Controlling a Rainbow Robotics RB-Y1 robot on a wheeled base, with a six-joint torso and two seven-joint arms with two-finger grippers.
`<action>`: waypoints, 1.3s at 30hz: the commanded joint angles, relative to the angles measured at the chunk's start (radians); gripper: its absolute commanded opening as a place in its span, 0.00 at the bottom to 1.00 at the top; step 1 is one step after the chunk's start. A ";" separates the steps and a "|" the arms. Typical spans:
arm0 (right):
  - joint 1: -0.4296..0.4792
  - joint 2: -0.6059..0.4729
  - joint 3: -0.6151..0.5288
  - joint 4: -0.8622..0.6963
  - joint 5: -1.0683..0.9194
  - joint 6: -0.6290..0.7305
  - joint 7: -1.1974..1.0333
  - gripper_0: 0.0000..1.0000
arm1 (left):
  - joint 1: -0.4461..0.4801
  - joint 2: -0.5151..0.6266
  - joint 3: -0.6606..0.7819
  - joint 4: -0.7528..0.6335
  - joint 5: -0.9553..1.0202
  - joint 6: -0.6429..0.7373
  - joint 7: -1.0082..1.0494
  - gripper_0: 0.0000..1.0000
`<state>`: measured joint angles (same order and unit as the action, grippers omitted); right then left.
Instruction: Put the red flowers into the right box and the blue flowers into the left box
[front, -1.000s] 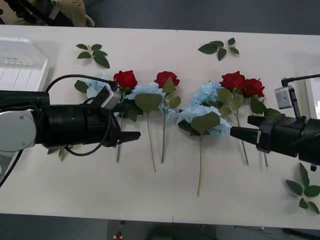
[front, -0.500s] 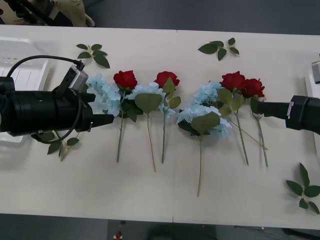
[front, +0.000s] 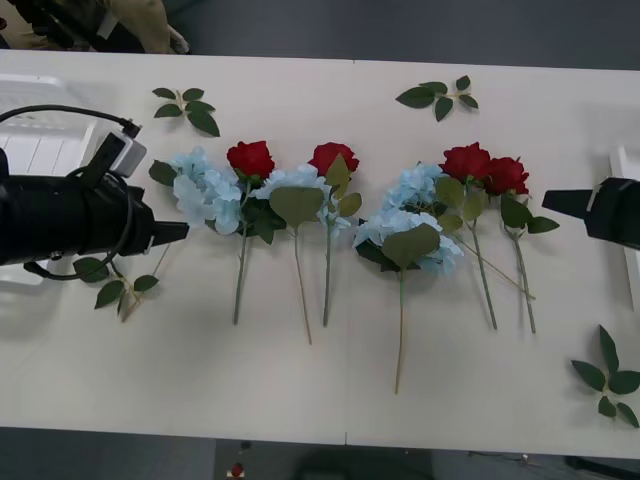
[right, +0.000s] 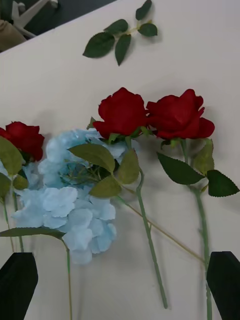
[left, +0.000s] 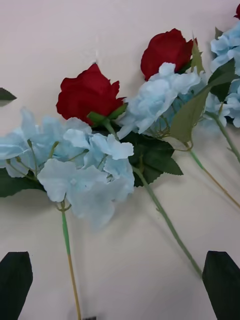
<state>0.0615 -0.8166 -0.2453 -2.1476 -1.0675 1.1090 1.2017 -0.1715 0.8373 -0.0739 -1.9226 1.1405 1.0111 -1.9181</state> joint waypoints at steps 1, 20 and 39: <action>-0.092 -0.009 0.066 0.075 0.097 -0.003 -0.073 1.00 | -0.036 0.039 -0.032 0.062 0.015 -0.009 0.047 1.00; -0.341 -0.009 0.284 0.419 0.325 -0.005 -0.212 1.00 | -0.166 0.037 -0.159 0.281 -0.076 -0.086 0.024 1.00; -0.483 0.005 0.483 0.608 0.394 -0.070 -0.218 1.00 | -0.278 -0.024 -0.290 0.452 -0.104 -0.086 0.014 1.00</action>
<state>-0.3909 -0.8166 0.2359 -1.5468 -0.6786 1.0553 1.0191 -0.4176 0.8353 -0.3743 -1.4987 1.0331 0.9340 -1.9182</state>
